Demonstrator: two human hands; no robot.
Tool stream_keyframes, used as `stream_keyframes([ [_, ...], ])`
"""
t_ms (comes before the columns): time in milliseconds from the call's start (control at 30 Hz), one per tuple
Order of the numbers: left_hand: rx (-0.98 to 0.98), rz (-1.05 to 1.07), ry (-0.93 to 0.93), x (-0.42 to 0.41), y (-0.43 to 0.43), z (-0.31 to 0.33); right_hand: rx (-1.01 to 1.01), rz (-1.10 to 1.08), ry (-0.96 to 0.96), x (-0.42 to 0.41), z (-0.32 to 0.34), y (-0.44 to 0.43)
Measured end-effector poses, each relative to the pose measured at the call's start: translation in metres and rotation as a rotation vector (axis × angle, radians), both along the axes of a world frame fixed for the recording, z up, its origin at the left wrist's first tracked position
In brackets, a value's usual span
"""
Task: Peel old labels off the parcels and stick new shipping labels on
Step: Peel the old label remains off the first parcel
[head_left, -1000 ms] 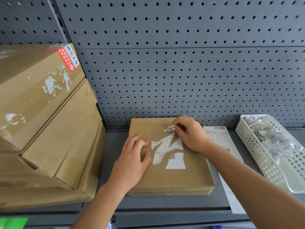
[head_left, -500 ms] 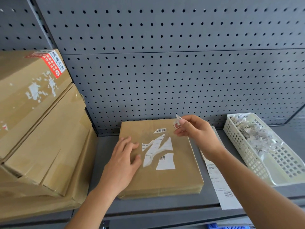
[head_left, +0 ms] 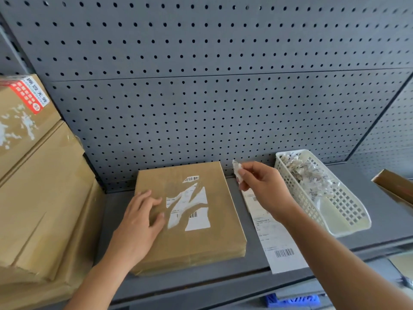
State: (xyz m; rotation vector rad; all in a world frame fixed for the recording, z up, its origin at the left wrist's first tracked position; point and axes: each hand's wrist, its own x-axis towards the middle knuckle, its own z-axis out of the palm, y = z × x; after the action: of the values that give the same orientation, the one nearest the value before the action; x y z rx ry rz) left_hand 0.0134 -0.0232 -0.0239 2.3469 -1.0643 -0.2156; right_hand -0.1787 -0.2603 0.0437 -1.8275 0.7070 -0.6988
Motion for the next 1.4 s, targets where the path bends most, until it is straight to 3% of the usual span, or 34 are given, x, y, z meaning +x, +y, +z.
stream_keyframes([
  [400, -0.006, 0.005, 0.002, -0.001, -0.001, 0.001, -0.114, -0.182, 0.110, -0.048, -0.015, -0.039],
  [967, -0.012, 0.008, 0.001, -0.001, -0.002, 0.002, -0.423, -0.540, 0.595, -0.121, -0.025, -0.120],
  [1233, -0.015, 0.014, 0.000, -0.003, -0.003, 0.004, -0.417, -0.544, 0.819, -0.111, -0.024, -0.131],
  [1400, -0.014, 0.015, -0.001, -0.003, -0.003, 0.004, -0.347, -0.556, 0.824, -0.108, -0.025, -0.141],
])
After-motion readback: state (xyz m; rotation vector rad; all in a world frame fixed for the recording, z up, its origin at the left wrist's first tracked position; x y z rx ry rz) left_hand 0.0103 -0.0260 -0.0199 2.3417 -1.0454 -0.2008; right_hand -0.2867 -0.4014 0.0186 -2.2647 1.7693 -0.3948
